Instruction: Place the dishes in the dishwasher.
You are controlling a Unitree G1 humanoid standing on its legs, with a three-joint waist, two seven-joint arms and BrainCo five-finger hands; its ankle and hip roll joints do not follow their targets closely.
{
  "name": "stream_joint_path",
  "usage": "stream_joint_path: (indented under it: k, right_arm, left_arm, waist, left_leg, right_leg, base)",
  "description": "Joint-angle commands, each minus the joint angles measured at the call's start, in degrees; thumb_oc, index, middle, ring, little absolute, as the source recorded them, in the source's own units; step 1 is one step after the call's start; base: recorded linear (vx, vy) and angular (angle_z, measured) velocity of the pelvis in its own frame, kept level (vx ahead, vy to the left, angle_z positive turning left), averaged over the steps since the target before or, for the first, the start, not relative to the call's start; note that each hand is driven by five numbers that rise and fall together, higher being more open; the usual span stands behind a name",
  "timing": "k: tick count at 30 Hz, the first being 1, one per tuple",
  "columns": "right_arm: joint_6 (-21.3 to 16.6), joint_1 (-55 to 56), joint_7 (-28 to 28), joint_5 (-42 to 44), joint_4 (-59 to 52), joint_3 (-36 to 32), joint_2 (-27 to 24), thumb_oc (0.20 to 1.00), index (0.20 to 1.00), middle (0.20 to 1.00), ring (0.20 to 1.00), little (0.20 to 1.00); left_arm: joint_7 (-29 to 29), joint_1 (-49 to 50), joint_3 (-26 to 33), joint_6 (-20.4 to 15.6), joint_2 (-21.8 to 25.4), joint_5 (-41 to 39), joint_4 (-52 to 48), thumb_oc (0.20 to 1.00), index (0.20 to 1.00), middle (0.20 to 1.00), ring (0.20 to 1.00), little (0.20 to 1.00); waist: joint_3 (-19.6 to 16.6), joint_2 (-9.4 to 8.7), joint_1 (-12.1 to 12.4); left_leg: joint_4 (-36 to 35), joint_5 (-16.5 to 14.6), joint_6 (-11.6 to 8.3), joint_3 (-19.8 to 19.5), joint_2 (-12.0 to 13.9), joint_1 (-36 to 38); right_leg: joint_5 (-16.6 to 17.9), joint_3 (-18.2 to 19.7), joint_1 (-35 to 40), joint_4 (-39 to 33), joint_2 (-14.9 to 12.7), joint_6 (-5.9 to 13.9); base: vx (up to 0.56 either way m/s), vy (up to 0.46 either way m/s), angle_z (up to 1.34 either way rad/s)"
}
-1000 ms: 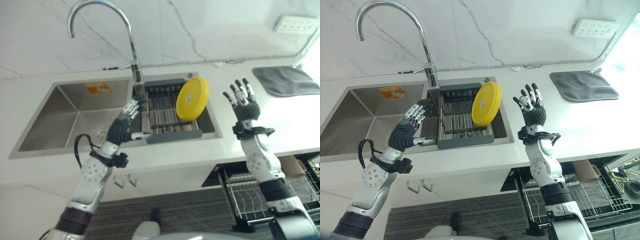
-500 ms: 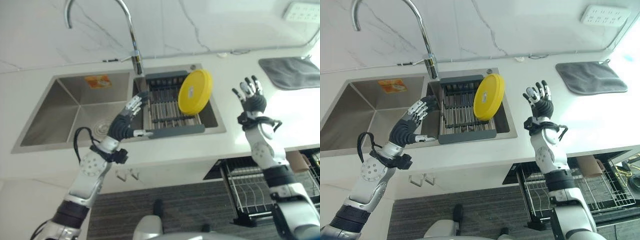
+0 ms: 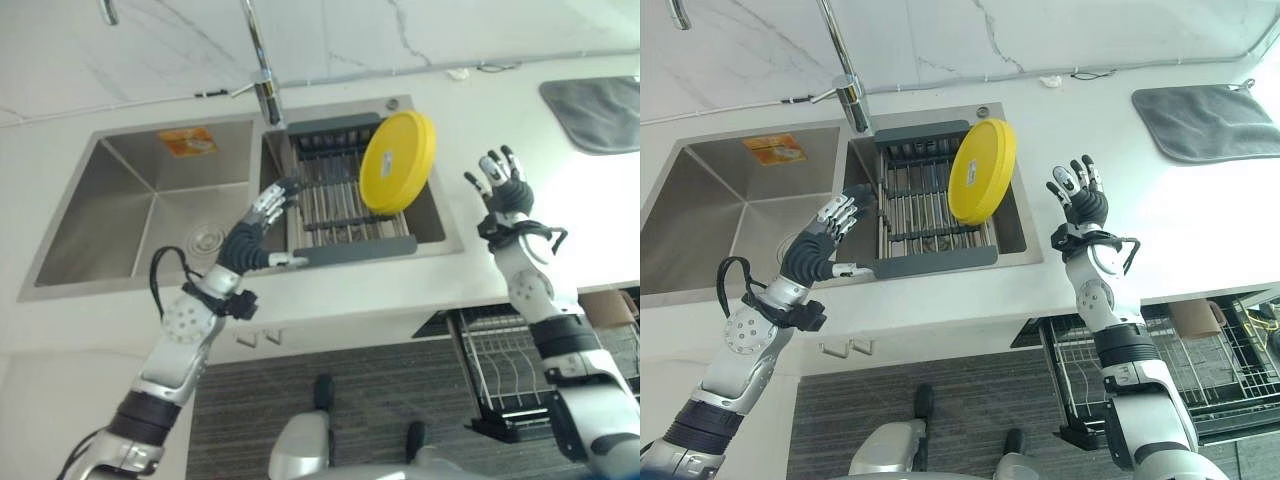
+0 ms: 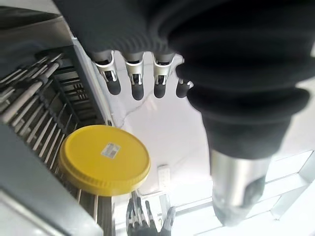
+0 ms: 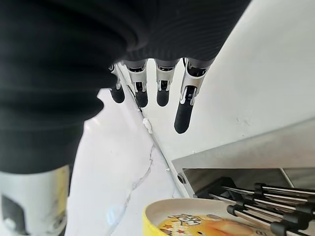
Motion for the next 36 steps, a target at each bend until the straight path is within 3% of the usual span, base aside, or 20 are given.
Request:
stream_joint_path:
  k: [1, 19, 36]
  right_arm:
    - [-2.6, -5.4, 2.5, -3.7, -1.6, -0.4, -3.1, 1.0, 1.0, 1.0, 1.0, 1.0]
    - [1.2, -5.1, 1.8, -13.5, -9.6, 3.8, -1.7, 1.0, 1.0, 1.0, 1.0, 1.0]
    - [3.7, -3.3, 2.7, -11.6, -8.4, 4.4, -0.6, 1.0, 1.0, 1.0, 1.0, 1.0]
  left_arm:
    - [0.6, -4.1, -0.5, -4.3, 0.1, -1.1, -0.9, 1.0, 1.0, 1.0, 1.0, 1.0]
    - [0.3, -2.7, -0.6, -2.7, -1.5, 0.7, -1.5, 1.0, 1.0, 1.0, 1.0, 1.0]
    - [0.6, -2.7, -0.7, -2.2, -1.7, 1.6, -1.7, 1.0, 1.0, 1.0, 1.0, 1.0]
  waist:
    - [-1.0, 0.64, 2.2]
    - [-1.1, 0.02, 2.7]
    - [-0.5, -0.22, 2.8]
  left_leg:
    - [0.3, -6.4, 0.11, -2.9, -0.7, 3.0]
    - [0.7, -6.4, 0.12, -3.3, -0.6, 3.7]
    - [1.1, -6.5, 0.24, -3.3, -0.6, 3.7]
  right_leg:
    - [0.2, -2.2, -3.8, 3.8, -1.6, 0.88]
    - [-0.3, -2.1, -3.4, 4.8, -1.4, 0.75]
    - [-0.3, -2.3, -3.8, 5.6, -1.4, 0.78]
  base:
    - [0.0, 0.0, 0.0]
    - [0.02, -0.004, 0.0]
    - [0.0, 0.0, 0.0]
